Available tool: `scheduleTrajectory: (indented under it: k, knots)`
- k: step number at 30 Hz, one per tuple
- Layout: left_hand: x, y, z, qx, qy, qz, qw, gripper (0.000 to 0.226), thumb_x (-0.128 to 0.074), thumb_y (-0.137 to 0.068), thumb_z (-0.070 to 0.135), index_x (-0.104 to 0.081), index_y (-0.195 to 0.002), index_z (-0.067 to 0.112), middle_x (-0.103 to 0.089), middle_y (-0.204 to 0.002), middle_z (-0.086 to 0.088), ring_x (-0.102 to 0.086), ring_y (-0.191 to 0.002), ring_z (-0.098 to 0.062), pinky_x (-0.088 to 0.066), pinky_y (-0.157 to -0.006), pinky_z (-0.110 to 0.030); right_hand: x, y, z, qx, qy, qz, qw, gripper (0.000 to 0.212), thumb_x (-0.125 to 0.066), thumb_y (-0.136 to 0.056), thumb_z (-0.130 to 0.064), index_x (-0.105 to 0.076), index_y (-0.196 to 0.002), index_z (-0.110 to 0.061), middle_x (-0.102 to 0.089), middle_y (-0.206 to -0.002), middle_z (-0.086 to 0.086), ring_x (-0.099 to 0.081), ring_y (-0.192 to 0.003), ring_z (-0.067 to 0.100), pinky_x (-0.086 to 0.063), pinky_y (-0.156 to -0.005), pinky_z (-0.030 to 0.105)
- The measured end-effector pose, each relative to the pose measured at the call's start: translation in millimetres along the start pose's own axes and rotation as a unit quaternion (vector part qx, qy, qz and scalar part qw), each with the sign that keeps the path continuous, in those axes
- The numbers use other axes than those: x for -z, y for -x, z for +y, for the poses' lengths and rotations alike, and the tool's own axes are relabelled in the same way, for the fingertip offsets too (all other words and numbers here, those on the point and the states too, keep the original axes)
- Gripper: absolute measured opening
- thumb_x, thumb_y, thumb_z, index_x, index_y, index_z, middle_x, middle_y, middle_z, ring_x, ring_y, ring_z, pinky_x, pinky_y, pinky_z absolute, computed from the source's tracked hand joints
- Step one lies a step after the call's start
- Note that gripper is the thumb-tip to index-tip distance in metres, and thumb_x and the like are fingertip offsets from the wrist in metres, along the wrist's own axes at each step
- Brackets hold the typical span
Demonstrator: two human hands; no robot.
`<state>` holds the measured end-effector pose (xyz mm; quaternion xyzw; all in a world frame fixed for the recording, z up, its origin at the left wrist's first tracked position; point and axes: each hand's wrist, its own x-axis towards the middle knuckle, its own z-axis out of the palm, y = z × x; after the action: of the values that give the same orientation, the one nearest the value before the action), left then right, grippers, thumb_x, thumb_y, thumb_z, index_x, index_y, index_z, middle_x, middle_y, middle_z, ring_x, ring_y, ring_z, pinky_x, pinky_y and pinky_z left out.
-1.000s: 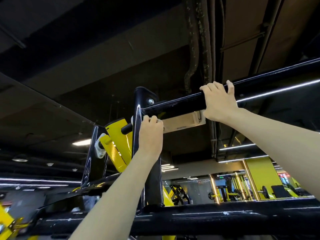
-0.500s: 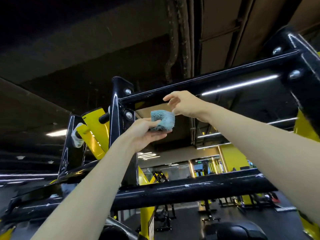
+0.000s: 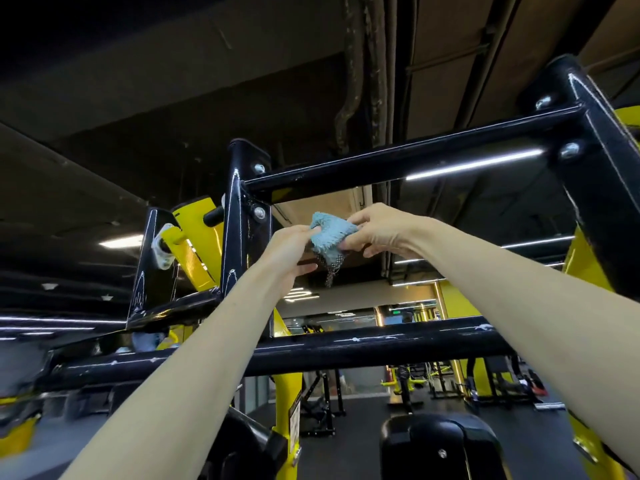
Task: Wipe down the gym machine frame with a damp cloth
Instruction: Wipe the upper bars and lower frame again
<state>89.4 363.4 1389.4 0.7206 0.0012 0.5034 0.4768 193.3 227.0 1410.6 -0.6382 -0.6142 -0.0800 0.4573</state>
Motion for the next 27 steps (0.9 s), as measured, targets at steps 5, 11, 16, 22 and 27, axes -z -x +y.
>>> scheduleTrajectory:
  k: [5, 11, 16, 22, 27]
  knots:
    - [0, 4, 0, 0.07, 0.148, 0.006, 0.986, 0.029, -0.055, -0.094, 0.015, -0.056, -0.121, 0.005, -0.066, -0.105, -0.011, -0.064, -0.091, -0.024, -0.055, -0.069, -0.039, 4, 6, 13, -0.075, -0.012, 0.036, 0.996, 0.026, -0.067, -0.087, -0.018, -0.068, -0.108, -0.004, -0.068, -0.104, 0.007, -0.062, -0.099, 0.021, -0.049, -0.074, 0.028]
    - [-20, 6, -1, 0.086, 0.099, 0.027, 0.991, 0.03, -0.054, -0.098, 0.021, -0.056, -0.122, 0.002, -0.065, -0.115, -0.016, -0.067, -0.093, -0.026, -0.057, -0.069, -0.041, 4, 15, 14, -0.121, -0.084, -0.078, 0.986, 0.04, -0.069, -0.085, -0.023, -0.062, -0.122, -0.01, -0.064, -0.116, 0.006, -0.055, -0.107, 0.02, -0.036, -0.102, 0.042]
    - [-22, 5, 9, 0.157, 0.172, 0.035, 0.972, 0.038, -0.051, -0.099, 0.032, -0.058, -0.116, -0.002, -0.065, -0.116, -0.02, -0.065, -0.094, -0.031, -0.054, -0.069, -0.043, -1, 5, 11, -0.12, -0.106, 0.015, 0.987, 0.028, -0.067, -0.088, -0.015, -0.062, -0.111, -0.001, -0.064, -0.104, 0.012, -0.061, -0.092, 0.021, -0.055, -0.085, 0.036]
    - [-29, 8, 13, 0.199, 0.208, 0.029, 0.957, 0.034, -0.057, -0.096, 0.019, -0.052, -0.123, -0.003, -0.062, -0.119, -0.021, -0.061, -0.106, -0.035, -0.048, -0.086, -0.049, -3, -5, 7, -0.15, -0.094, 0.057, 0.982, 0.031, -0.064, -0.091, -0.012, -0.059, -0.118, 0.0, -0.062, -0.111, 0.018, -0.063, -0.09, 0.024, -0.058, -0.073, 0.036]
    - [-8, -32, 22, -0.043, -0.108, 0.333, 0.936, 0.028, -0.064, -0.089, 0.009, -0.049, -0.112, 0.008, -0.055, -0.111, -0.011, -0.054, -0.094, -0.023, -0.05, -0.077, -0.037, 21, -21, 6, -0.06, 0.154, 0.161, 0.973, 0.027, -0.061, -0.093, -0.019, -0.06, -0.116, -0.004, -0.064, -0.109, 0.013, -0.061, -0.101, 0.026, -0.051, -0.079, 0.032]
